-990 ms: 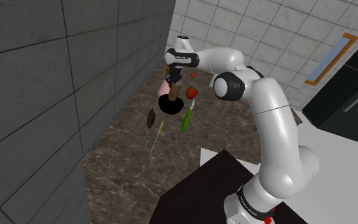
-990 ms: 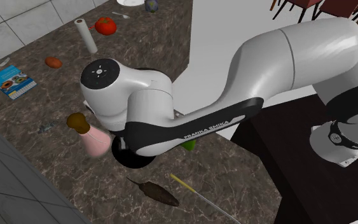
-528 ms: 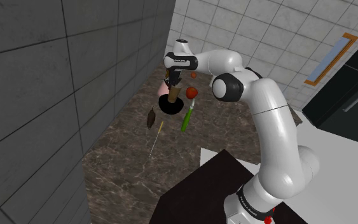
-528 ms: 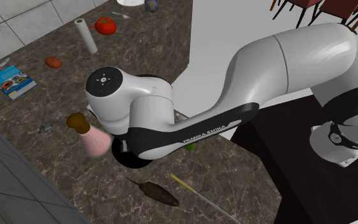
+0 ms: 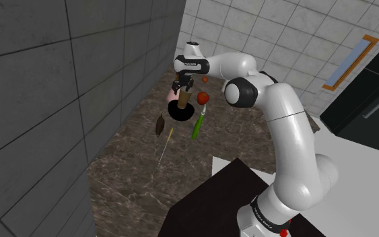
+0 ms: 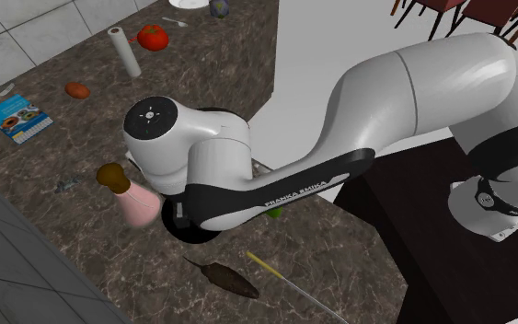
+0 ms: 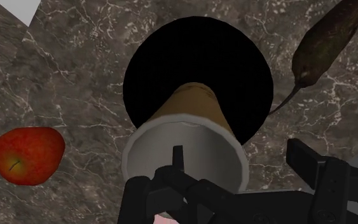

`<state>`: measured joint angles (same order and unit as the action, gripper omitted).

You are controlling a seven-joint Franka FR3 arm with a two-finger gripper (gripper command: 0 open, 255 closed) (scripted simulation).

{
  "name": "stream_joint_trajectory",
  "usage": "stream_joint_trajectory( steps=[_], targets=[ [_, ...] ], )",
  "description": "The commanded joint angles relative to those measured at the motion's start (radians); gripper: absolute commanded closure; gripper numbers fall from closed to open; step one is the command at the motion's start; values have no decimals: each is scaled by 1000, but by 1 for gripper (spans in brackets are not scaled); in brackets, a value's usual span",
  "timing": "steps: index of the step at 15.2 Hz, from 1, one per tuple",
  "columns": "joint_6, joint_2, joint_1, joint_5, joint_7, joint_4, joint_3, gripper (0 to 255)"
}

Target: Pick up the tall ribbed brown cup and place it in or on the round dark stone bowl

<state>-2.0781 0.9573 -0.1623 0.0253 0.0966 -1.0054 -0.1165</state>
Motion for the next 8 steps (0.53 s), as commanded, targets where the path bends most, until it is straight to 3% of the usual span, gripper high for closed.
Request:
stream_joint_trajectory(
  steps=[1, 5, 8],
  targets=[
    [0, 0, 0, 0, 0, 1, 0, 0],
    [68, -76, 11, 3, -1, -8, -2, 0],
    [68, -76, 11, 3, -1, -8, -2, 0]
  ],
)
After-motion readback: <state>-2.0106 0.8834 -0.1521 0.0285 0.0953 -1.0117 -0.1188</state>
